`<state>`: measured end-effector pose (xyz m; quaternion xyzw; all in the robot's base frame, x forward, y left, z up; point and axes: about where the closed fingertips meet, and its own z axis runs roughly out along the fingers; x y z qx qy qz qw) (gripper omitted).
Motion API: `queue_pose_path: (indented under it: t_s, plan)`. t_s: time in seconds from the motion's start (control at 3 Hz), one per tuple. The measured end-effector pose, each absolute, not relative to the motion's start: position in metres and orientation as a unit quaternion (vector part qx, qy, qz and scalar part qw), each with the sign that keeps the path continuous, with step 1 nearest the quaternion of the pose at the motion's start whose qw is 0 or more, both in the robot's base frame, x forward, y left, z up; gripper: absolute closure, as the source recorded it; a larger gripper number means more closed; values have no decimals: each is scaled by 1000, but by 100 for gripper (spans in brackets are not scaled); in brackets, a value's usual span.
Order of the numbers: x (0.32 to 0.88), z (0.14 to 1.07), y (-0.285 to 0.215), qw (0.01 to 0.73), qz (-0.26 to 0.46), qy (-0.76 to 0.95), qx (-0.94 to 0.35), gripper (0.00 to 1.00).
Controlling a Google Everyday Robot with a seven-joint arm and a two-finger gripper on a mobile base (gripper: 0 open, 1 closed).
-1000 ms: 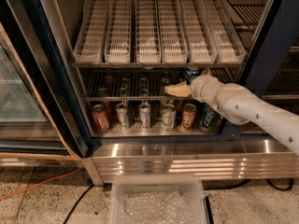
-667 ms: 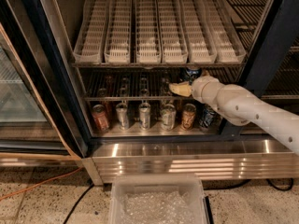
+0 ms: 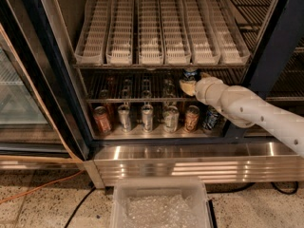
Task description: Pick pepsi can from middle shelf of fridge
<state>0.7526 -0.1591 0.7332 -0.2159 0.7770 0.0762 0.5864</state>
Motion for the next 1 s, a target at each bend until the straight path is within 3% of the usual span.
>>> queue_pose_path:
  t_s: [0.33,0.67,1.0]
  plan:
    - [753,733,-159,586,76,777,-216,89]
    - [753,733,-159,586,76,777,-216,100]
    - [753,733,-159,586,76,777,-216,100]
